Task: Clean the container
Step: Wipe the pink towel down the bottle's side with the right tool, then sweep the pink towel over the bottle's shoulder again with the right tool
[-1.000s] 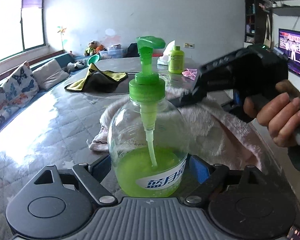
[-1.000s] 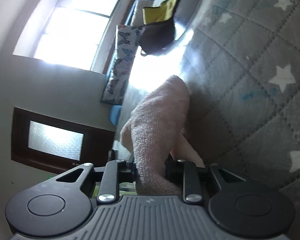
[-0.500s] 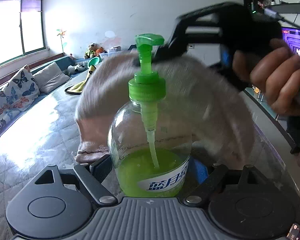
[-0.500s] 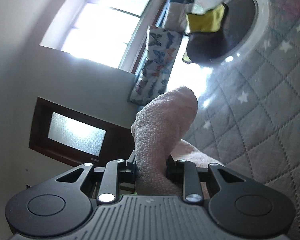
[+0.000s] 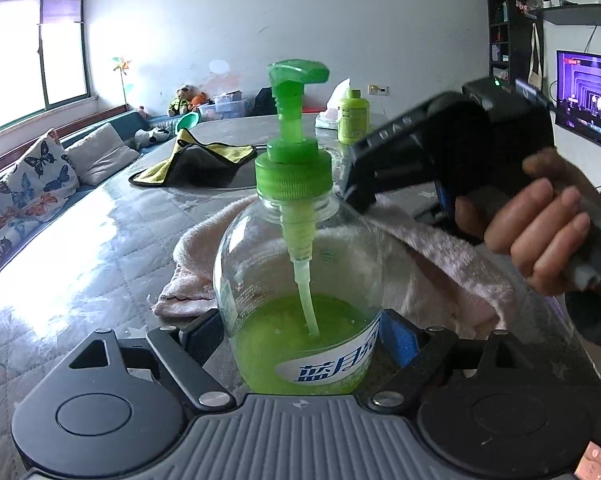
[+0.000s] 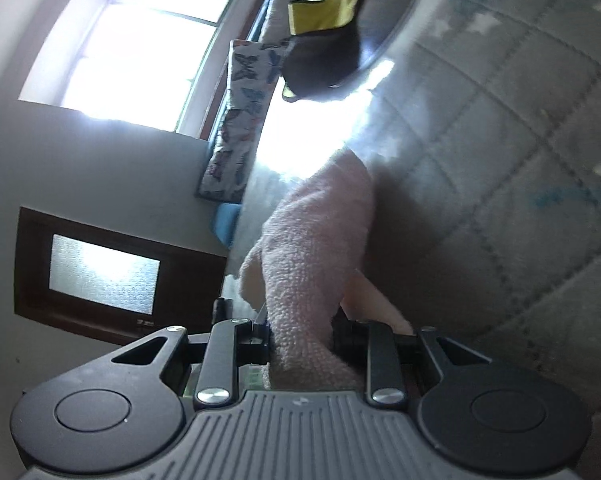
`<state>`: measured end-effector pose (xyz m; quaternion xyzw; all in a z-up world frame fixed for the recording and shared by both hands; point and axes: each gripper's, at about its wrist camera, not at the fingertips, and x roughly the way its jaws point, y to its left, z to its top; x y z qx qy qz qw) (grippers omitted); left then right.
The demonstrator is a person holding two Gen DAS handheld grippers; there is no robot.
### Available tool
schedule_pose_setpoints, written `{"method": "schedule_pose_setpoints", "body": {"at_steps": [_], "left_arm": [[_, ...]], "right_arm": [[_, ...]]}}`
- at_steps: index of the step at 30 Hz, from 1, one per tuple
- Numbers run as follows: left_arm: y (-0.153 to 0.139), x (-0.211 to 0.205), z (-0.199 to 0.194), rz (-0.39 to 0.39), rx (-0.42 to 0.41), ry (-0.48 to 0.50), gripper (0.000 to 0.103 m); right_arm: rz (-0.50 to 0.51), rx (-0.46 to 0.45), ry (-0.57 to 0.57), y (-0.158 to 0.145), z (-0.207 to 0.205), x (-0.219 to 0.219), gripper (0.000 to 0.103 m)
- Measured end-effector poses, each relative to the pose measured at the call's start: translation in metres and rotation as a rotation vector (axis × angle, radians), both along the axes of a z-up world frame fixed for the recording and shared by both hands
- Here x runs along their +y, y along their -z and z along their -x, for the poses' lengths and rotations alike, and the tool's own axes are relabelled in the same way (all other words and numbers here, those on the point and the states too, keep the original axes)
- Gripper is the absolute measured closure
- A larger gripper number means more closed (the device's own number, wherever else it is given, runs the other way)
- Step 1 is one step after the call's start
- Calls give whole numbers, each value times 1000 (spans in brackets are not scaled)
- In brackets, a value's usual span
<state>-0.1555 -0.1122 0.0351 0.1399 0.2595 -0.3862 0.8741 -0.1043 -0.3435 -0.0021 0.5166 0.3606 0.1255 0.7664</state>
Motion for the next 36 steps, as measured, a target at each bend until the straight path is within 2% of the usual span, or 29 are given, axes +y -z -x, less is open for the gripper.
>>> {"method": "schedule_pose_setpoints", "body": {"at_steps": [12, 24, 27, 28, 31, 36], "left_arm": [[3, -8, 5, -12, 19, -74, 12], [7, -12, 13, -19, 23, -81, 10], [8, -13, 11, -25, 18, -72, 12], [9, -12, 11, -26, 12, -68, 16], [10, -7, 8, -21, 8, -32, 16], [12, -3, 8, -11, -11, 58, 16]], "right_arm": [[0, 15, 10, 5, 6, -2, 75], [11, 19, 4, 3, 1, -3, 75], [3, 11, 5, 3, 1, -4, 75], [0, 8, 6, 2, 2, -4, 75], [-19, -12, 12, -2, 3, -7, 76], [-45, -99, 7, -25, 6, -8, 76]]}}
